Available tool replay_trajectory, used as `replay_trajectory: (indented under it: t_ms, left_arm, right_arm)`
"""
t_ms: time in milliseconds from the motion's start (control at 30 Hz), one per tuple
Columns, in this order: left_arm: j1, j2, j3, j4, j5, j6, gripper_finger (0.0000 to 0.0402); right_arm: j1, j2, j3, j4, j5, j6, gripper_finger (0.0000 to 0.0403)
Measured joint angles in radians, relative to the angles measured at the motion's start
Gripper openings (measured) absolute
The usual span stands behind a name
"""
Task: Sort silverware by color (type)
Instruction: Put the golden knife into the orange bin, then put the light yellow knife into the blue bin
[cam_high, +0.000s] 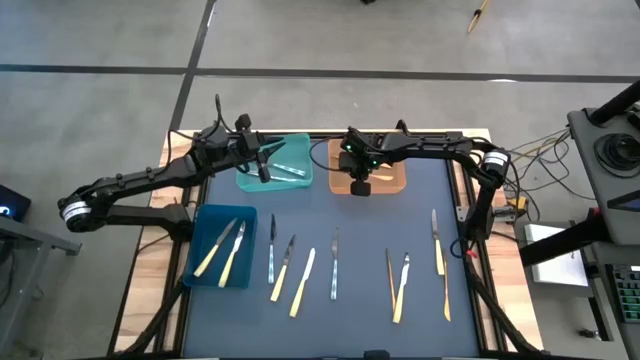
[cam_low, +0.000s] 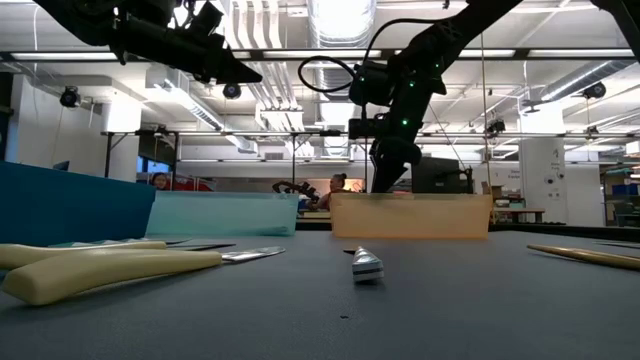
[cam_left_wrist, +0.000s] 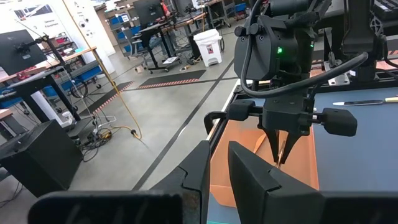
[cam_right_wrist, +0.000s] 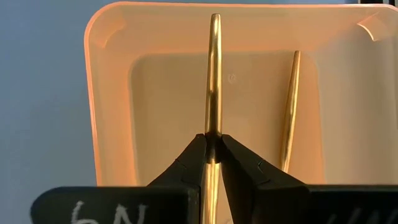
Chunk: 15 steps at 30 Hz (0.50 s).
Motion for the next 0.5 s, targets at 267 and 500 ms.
replay_trajectory:
  t_ms: [267, 500]
  left_arm:
    - [0.0, 0.0, 0.0, 0.0, 0.0, 0.0, 0.004]
    - [0.0, 0.0, 0.0, 0.0, 0.0, 0.0, 0.004]
  right_arm:
    - [0.0, 0.0, 0.0, 0.007, 0.001, 0.015, 0.0066]
    - [0.0, 0.0, 0.0, 0.007, 0.001, 0.027, 0.0088]
